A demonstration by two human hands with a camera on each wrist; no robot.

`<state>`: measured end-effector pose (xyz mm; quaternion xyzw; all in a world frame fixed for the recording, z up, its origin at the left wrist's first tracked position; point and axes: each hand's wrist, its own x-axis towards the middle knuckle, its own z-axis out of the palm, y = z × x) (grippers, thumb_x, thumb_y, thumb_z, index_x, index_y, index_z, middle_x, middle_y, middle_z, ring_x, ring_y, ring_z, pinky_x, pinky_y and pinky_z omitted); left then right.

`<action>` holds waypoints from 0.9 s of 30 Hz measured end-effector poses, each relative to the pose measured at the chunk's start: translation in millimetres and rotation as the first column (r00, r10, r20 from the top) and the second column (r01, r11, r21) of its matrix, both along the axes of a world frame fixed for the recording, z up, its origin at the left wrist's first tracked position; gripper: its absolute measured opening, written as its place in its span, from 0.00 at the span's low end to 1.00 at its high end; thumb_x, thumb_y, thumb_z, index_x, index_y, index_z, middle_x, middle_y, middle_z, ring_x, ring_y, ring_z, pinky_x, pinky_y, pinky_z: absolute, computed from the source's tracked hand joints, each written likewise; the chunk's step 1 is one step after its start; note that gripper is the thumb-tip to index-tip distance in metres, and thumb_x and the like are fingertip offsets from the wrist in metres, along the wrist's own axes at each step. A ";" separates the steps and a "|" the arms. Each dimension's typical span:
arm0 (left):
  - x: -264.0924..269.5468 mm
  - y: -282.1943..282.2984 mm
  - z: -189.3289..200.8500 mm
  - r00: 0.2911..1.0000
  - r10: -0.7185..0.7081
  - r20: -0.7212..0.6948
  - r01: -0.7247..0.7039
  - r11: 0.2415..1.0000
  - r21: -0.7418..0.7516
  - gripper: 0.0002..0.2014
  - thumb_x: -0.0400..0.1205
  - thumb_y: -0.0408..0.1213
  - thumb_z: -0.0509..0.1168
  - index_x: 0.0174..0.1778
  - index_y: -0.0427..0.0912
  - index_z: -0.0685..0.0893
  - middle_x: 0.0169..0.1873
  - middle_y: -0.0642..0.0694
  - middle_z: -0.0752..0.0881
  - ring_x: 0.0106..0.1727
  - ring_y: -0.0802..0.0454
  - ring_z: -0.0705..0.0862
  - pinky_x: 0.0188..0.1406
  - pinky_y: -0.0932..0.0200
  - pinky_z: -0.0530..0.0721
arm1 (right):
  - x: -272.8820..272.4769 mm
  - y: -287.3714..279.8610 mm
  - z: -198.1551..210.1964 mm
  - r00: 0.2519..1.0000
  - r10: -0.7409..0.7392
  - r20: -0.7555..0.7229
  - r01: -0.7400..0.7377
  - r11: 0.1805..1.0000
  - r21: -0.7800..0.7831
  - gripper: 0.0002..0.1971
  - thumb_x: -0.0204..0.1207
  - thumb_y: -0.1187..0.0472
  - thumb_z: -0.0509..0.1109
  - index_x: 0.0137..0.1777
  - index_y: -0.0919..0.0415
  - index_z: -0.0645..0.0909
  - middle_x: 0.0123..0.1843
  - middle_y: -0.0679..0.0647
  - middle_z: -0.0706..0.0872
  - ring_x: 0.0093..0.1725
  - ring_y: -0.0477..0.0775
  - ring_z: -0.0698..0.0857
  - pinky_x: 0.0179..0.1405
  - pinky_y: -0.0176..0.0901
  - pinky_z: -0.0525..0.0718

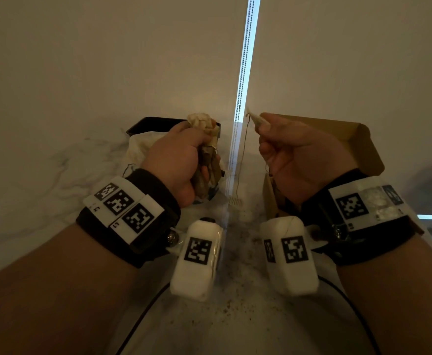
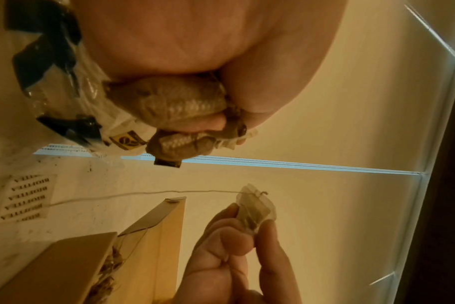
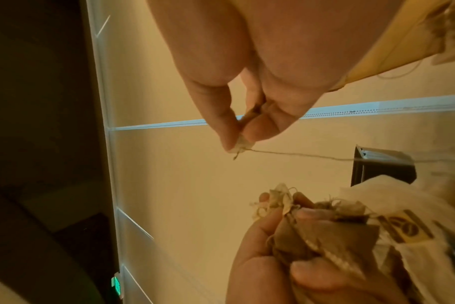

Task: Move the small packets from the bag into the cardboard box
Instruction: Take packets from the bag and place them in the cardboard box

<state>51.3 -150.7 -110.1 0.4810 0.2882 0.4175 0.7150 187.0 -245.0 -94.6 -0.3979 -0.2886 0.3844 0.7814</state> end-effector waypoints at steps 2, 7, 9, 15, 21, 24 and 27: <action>-1.0 -1.1 0.5 0.999 -0.031 -0.005 0.031 0.999 -0.033 0.09 0.85 0.34 0.60 0.45 0.48 0.85 0.26 0.48 0.84 0.24 0.54 0.81 0.15 0.68 0.70 | 0.8 0.8 -1.4 1.000 -0.007 0.029 0.008 0.999 -0.031 0.13 0.73 0.75 0.69 0.57 0.69 0.81 0.44 0.56 0.85 0.33 0.44 0.83 0.31 0.32 0.82; -2.4 -3.6 -2.1 0.991 -0.119 -0.060 0.120 0.993 0.015 0.12 0.80 0.47 0.71 0.36 0.45 0.81 0.25 0.46 0.80 0.24 0.51 0.78 0.17 0.67 0.70 | 1.6 0.5 -4.4 0.994 -0.019 0.109 0.033 0.991 -0.131 0.13 0.77 0.62 0.71 0.59 0.68 0.84 0.37 0.53 0.85 0.29 0.44 0.80 0.26 0.35 0.78; -1.0 -2.7 -5.0 0.992 -0.069 -0.104 0.083 0.987 0.138 0.13 0.81 0.48 0.72 0.36 0.46 0.81 0.25 0.47 0.82 0.23 0.52 0.80 0.16 0.66 0.73 | 1.2 -1.3 -3.8 0.991 0.006 0.133 0.015 0.988 -0.157 0.15 0.78 0.55 0.71 0.59 0.64 0.86 0.40 0.52 0.88 0.31 0.45 0.82 0.27 0.36 0.79; -2.7 -1.3 -9.0 0.959 -0.080 -0.273 0.157 0.949 0.274 0.11 0.84 0.46 0.70 0.55 0.43 0.90 0.37 0.39 0.90 0.33 0.48 0.88 0.28 0.56 0.86 | -0.8 -4.8 2.5 0.991 0.037 0.126 -0.016 0.987 -0.160 0.16 0.84 0.51 0.63 0.60 0.60 0.87 0.46 0.51 0.91 0.40 0.49 0.90 0.30 0.37 0.84; -10.3 -7.3 -2.2 0.871 -0.110 -0.479 0.322 0.864 0.387 0.08 0.84 0.44 0.69 0.58 0.56 0.89 0.25 0.55 0.89 0.23 0.63 0.84 0.19 0.71 0.77 | -3.2 -7.2 7.0 0.997 0.031 0.068 -0.024 0.995 -0.096 0.16 0.86 0.52 0.59 0.50 0.58 0.87 0.44 0.54 0.91 0.43 0.52 0.92 0.34 0.39 0.87; -9.6 -9.0 -2.4 0.839 -0.117 -0.531 0.374 0.834 0.407 0.09 0.83 0.43 0.70 0.58 0.54 0.89 0.20 0.58 0.85 0.21 0.64 0.82 0.17 0.73 0.74 | -3.0 -7.0 8.9 0.998 0.056 0.023 -0.055 0.997 -0.051 0.16 0.87 0.53 0.58 0.57 0.60 0.85 0.43 0.55 0.91 0.44 0.53 0.93 0.34 0.39 0.87; -8.1 -9.0 -4.4 0.817 -0.112 -0.566 0.405 0.809 0.426 0.12 0.83 0.43 0.70 0.62 0.52 0.87 0.19 0.57 0.83 0.18 0.63 0.80 0.17 0.70 0.74 | -1.7 -7.4 10.6 0.996 0.094 -0.012 -0.094 0.996 -0.012 0.16 0.87 0.52 0.58 0.57 0.62 0.83 0.40 0.55 0.92 0.43 0.54 0.92 0.34 0.39 0.88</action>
